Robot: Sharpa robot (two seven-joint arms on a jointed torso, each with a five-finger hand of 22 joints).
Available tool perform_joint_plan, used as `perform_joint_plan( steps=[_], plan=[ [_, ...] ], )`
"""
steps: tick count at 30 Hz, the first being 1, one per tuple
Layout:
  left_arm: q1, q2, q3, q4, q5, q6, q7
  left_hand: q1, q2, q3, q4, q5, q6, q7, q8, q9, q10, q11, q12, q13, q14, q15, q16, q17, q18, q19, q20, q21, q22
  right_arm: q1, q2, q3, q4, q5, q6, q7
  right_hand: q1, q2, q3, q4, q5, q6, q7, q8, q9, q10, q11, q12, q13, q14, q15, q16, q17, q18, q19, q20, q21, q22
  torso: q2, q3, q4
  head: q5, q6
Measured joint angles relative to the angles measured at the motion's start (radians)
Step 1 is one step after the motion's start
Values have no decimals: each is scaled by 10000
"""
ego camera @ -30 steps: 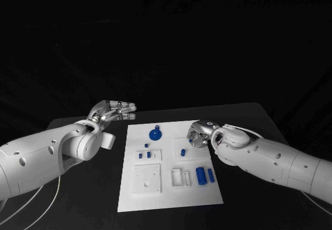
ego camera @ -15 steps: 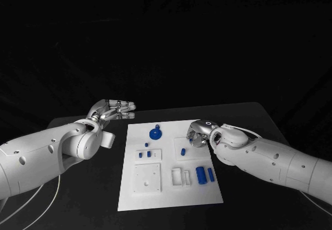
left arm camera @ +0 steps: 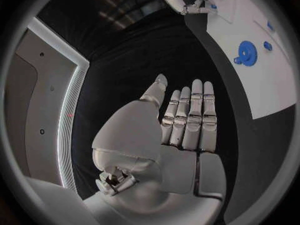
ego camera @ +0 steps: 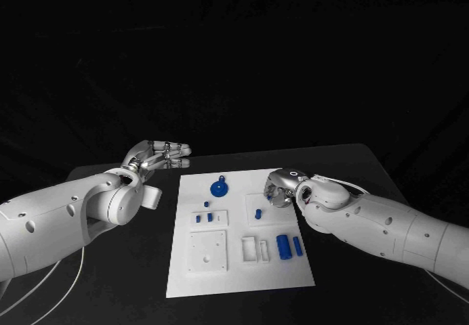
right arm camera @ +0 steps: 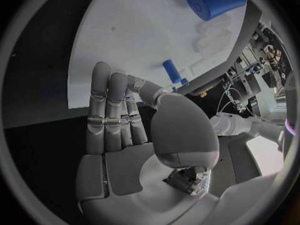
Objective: Assemble the parts on the task board
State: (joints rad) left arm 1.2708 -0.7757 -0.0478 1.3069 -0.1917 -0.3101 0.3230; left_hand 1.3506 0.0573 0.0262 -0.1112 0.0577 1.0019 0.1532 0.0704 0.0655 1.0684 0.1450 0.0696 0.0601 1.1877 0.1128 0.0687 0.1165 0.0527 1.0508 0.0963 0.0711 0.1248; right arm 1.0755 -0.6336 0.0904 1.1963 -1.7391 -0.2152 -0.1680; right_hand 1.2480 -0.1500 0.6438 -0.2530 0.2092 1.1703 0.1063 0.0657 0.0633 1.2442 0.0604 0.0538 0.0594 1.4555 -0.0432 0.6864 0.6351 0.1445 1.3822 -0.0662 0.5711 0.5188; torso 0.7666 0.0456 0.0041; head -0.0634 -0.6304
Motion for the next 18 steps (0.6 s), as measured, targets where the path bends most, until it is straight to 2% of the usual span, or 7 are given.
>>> perform_joint_plan(
  steps=[4,11,18],
  plan=[
    [0,-11,0,1,1,8,-24,0,0,0,0,0,0,0,0,0,0,0,0,0,0,0,0,0,0,0,0,0,-28,3,7,-22,0,-173,-30,-69,0,0,92,-37,0,116,-43,0,0,161,-54,-2,-2,-15,-15,0,-16,17,-53,-46,2,145,0,1,0,-8,-7],
    [0,-16,0,1,2,20,-55,0,0,0,0,0,0,0,0,-1,0,0,0,0,0,0,0,-1,1,0,0,0,-28,3,14,-47,0,-383,-94,-148,53,53,47,9,-117,459,-123,-21,12,586,-162,1,-7,20,-53,-1,-26,14,-88,-15,4,267,0,-4,2,-13,-20],
    [1,-16,0,0,3,38,-71,0,0,0,0,0,1,0,0,-1,-35,-36,0,0,-35,35,0,-1,1,-1,0,0,-78,-6,11,-58,7,-430,-139,-191,-13,252,-106,105,-438,618,-186,-58,28,753,-246,40,15,21,-53,67,-26,-9,-13,-88,-161,272,0,-10,6,-79,-36]
  ],
)
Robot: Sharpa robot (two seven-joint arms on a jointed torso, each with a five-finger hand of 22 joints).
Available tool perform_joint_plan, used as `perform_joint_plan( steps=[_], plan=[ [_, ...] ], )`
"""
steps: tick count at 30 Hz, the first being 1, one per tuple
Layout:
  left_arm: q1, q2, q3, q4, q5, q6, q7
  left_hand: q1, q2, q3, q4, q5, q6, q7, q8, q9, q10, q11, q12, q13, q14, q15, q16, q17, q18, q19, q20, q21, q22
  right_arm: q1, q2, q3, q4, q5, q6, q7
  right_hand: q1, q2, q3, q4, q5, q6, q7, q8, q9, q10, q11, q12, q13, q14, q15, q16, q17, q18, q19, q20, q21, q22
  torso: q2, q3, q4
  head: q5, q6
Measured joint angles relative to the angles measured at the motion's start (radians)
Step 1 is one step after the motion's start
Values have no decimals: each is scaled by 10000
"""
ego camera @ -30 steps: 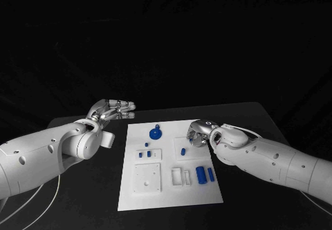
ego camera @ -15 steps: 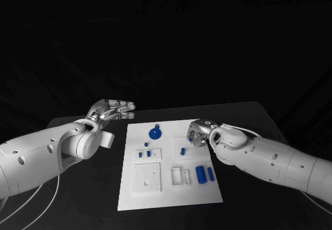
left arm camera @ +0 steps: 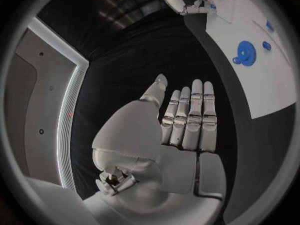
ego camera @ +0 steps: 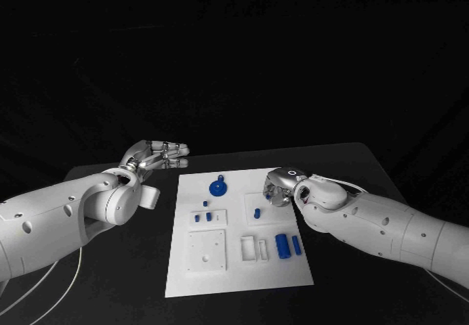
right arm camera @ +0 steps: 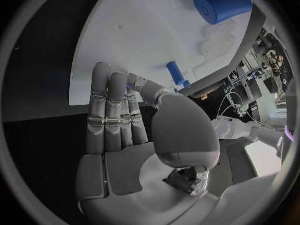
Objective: Assemble the parts on the task board
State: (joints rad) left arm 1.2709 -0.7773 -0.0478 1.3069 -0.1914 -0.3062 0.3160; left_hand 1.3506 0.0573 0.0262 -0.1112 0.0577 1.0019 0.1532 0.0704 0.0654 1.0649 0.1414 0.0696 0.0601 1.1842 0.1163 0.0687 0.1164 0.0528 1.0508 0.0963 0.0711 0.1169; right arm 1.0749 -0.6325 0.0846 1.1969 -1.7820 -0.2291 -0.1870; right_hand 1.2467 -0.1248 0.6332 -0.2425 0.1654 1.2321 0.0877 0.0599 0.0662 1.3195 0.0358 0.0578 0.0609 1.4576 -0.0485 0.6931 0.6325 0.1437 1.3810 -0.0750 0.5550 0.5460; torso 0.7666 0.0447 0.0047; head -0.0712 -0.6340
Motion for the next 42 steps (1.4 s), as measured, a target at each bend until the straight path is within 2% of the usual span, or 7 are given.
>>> perform_joint_plan(
  steps=[5,10,26,31,39,42],
  plan=[
    [0,1,0,-1,0,28,-1,0,0,0,0,0,-32,32,0,0,-36,34,0,0,0,0,0,0,1,0,0,0,-26,-3,-4,-2,3,0,-20,-26,-30,30,-81,80,-235,117,-25,-21,4,70,-55,0,1,31,-31,0,21,-59,54,-53,-175,-43,1,-1,6,-11,11],
    [0,8,0,-6,1,57,-2,0,0,0,0,0,-36,36,0,0,-37,36,0,0,0,0,0,0,1,0,0,0,-39,-8,4,-5,-9,3,-64,-71,-42,123,-40,103,-531,251,-74,-8,8,211,-107,0,1,20,-90,50,52,-139,157,-79,-283,-61,2,4,14,36,14],
    [0,37,0,-60,-10,85,-5,0,0,0,0,0,-71,0,-7,8,-37,36,0,0,-71,-1,0,-1,2,0,0,0,-86,-32,30,6,-34,13,-183,-132,-105,184,129,11,-540,396,-116,8,40,332,-124,-1,23,0,-144,93,145,-236,270,-159,-381,42,5,17,4,115,-49],
    [0,46,0,-93,-18,92,-6,0,0,-28,-28,0,-71,1,-7,7,-73,72,0,0,-71,-1,0,-2,3,0,0,0,-120,-67,-24,83,29,68,-185,-126,-107,186,129,11,-540,406,-126,5,35,333,-125,-1,38,0,-144,93,154,-283,271,-160,-420,67,5,12,5,149,-59],
    [0,56,0,-150,-26,102,-8,0,0,-27,-27,0,-71,1,-7,7,-73,72,0,0,-70,-2,0,-2,3,0,0,0,-150,-82,-150,343,228,226,-147,-125,-123,200,129,10,-608,406,-127,-15,16,333,-125,-1,24,0,-144,135,189,-291,308,-127,-421,165,-3,6,-8,244,-69],
    [0,56,0,-159,-45,111,-10,0,0,27,-82,233,-71,0,-7,7,-73,72,0,0,-70,-2,0,-2,3,0,0,0,-161,-64,-184,440,266,328,-118,-125,-151,227,128,10,-605,405,-127,-17,17,333,-125,-1,23,0,-144,135,189,-293,308,-126,-420,179,-5,3,-13,288,-71]
  ],
)
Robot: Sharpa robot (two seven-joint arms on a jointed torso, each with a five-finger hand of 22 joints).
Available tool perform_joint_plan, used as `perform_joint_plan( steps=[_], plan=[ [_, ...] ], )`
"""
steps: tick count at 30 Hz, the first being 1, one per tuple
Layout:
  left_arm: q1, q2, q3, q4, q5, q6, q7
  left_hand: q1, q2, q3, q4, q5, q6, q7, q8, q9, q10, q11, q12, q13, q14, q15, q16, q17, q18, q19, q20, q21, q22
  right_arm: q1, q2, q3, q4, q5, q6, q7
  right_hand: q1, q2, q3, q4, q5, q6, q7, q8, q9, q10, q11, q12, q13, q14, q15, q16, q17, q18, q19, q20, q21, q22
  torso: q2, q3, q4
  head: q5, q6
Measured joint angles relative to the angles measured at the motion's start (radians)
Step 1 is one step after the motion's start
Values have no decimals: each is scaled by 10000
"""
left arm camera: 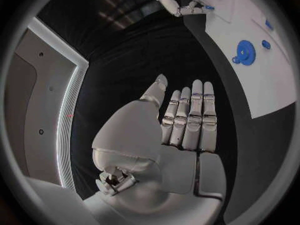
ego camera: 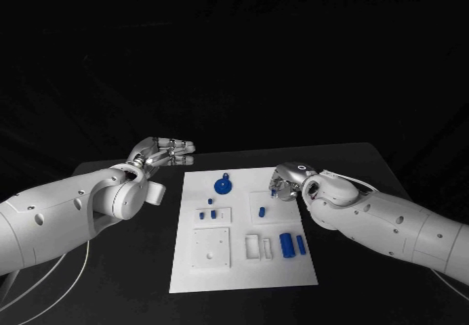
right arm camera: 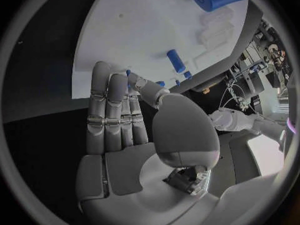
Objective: Assemble the parts on the task board
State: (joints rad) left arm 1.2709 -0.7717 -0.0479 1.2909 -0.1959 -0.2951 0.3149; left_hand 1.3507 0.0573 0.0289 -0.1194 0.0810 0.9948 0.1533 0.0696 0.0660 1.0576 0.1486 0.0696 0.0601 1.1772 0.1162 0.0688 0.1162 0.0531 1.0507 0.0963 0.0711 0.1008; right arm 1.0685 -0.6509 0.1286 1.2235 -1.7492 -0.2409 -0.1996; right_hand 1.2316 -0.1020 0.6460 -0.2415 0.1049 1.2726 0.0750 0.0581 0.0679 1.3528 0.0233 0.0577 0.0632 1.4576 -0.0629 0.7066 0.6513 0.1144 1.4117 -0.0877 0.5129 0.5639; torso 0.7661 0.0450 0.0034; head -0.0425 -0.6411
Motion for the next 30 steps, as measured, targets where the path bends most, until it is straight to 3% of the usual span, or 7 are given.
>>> perform_joint_plan(
  steps=[12,19,25,30],
  plan=[
    [0,-2,0,-43,-199,38,-19,0,0,72,-72,32,-37,37,0,-1,-35,-34,0,0,-36,36,0,-11,1,0,0,40,-41,16,-207,221,278,654,187,3,-90,89,-139,-139,122,-4,1,26,3,-1,0,0,-2,-1,0,-1,41,-12,0,2,-94,163,3,-8,12,41,22],
    [0,5,-1,-99,-255,52,-37,0,0,71,-71,32,-37,37,0,-1,-35,-35,0,0,-36,36,0,-11,1,0,0,40,-52,19,-371,419,1038,1076,194,39,-90,88,-140,-140,192,-33,-1,26,7,-1,0,0,-4,0,1,-1,40,-67,34,-31,-151,195,0,-10,6,161,29],
    [0,54,-1,-119,-264,57,-55,0,0,71,-71,32,-37,37,0,-2,-35,-35,0,0,-35,36,0,-11,1,0,0,40,-58,19,-336,467,1742,1191,172,89,-90,87,-167,-167,230,-2,32,26,8,-2,0,-1,-4,-1,1,-1,50,-71,34,-30,-151,227,-10,-16,6,383,24],
    [1,124,-2,-191,-267,59,-70,0,0,71,-71,16,-37,37,0,-2,-35,-35,0,0,-35,36,0,-11,1,0,0,40,-76,18,-80,465,2009,1185,176,129,-88,88,-194,-194,230,4,39,25,8,-2,0,-1,-5,0,1,-2,51,-73,34,-30,-197,266,-15,-16,6,621,13]
  ],
)
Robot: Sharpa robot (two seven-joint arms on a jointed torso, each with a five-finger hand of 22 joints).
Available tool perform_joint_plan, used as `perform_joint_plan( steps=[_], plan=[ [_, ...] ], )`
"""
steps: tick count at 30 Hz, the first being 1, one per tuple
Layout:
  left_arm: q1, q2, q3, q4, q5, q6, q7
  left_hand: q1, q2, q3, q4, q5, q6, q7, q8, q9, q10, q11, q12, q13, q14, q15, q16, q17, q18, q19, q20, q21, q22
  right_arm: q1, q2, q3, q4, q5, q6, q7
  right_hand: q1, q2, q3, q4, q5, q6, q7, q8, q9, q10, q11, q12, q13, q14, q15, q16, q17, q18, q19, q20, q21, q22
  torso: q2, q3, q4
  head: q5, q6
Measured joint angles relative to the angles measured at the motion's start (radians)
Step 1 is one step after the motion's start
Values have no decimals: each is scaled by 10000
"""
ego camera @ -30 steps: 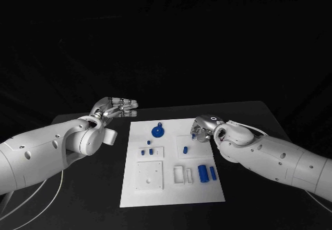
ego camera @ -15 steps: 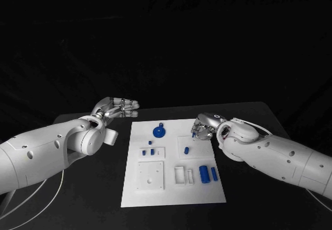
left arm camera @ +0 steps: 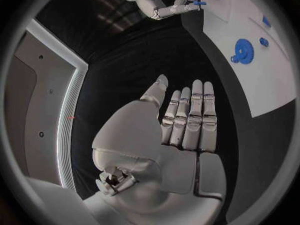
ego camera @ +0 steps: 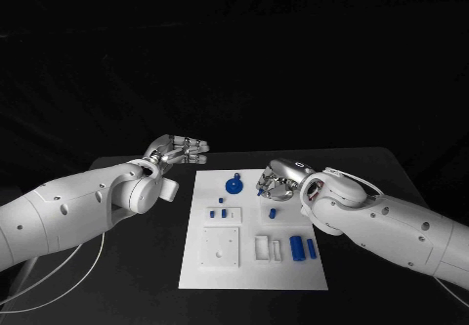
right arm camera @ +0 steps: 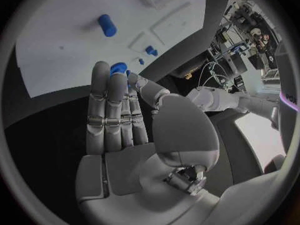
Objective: Assemble the parts on the task board
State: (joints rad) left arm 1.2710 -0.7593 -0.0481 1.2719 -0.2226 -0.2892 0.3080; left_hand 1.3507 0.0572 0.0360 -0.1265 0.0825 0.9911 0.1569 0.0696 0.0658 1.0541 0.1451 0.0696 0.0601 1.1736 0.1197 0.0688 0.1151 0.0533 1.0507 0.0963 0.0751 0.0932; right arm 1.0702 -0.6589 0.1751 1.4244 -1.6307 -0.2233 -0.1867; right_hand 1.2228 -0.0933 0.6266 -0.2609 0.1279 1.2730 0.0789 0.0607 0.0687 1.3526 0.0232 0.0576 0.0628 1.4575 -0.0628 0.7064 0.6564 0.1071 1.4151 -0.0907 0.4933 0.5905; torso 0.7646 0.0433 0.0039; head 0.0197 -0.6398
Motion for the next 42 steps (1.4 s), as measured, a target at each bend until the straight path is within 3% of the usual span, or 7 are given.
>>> perform_joint_plan(
  steps=[5,13,20,27,31,42],
  plan=[
    [1,189,-2,-143,0,6,-22,0,0,0,0,-25,0,0,0,0,0,0,0,0,0,0,0,0,0,0,0,0,-1,5,354,-198,114,-149,3,17,16,15,-1,-1,0,-1,1,-1,0,-1,0,0,0,0,0,0,-1,7,0,0,-2,17,-26,-16,23,179,-52],
    [2,530,0,-424,-1,28,-33,0,0,41,-41,-64,0,0,0,-1,0,0,0,0,-35,-35,0,0,2,0,0,0,-10,-19,948,-942,223,-783,-50,10,44,41,-3,-3,-1,-3,2,-22,0,-1,0,-9,-16,-1,1,0,-1,89,34,35,-40,89,-94,-101,63,520,-202],
    [3,710,2,-635,-2,68,-40,0,0,41,-41,-63,0,0,0,-1,0,0,0,0,-35,-35,0,-4,1,0,0,0,-22,-229,1286,-1287,259,-1328,-189,-35,45,40,-14,-14,-1,22,-24,-29,0,35,-37,-10,-21,0,0,3,-1,89,35,35,-39,124,-132,-143,71,818,-430],
    [5,811,5,-678,-3,114,-50,0,0,41,-41,-63,0,0,0,-1,0,0,0,1,-35,-35,0,-8,2,0,0,0,-26,-436,1428,-1394,206,-1685,-325,-90,45,39,-15,-15,-2,21,-25,-25,0,35,-38,-11,-14,0,0,43,8,87,73,1,-38,160,-135,-169,107,998,-569],
    [5,836,5,-691,-3,136,-74,0,0,41,-41,-63,0,0,0,-1,-36,36,0,0,-35,-35,0,-8,1,0,0,0,-39,-550,1473,-1428,169,-1820,-404,-125,44,38,13,-43,-2,18,-23,1,1,35,-37,-11,-12,0,0,42,17,84,73,1,-38,195,-133,-163,124,1127,-664],
    [5,863,5,-679,-4,177,-126,0,0,41,-41,-63,0,0,0,-2,-36,36,0,0,-35,-35,0,-7,2,0,0,0,-48,-705,1483,-1466,133,-2042,-474,-194,43,36,11,-45,-2,15,-21,1,1,35,-37,-11,-13,-1,0,97,16,75,88,16,-37,217,-127,-159,131,1316,-811]
  ],
)
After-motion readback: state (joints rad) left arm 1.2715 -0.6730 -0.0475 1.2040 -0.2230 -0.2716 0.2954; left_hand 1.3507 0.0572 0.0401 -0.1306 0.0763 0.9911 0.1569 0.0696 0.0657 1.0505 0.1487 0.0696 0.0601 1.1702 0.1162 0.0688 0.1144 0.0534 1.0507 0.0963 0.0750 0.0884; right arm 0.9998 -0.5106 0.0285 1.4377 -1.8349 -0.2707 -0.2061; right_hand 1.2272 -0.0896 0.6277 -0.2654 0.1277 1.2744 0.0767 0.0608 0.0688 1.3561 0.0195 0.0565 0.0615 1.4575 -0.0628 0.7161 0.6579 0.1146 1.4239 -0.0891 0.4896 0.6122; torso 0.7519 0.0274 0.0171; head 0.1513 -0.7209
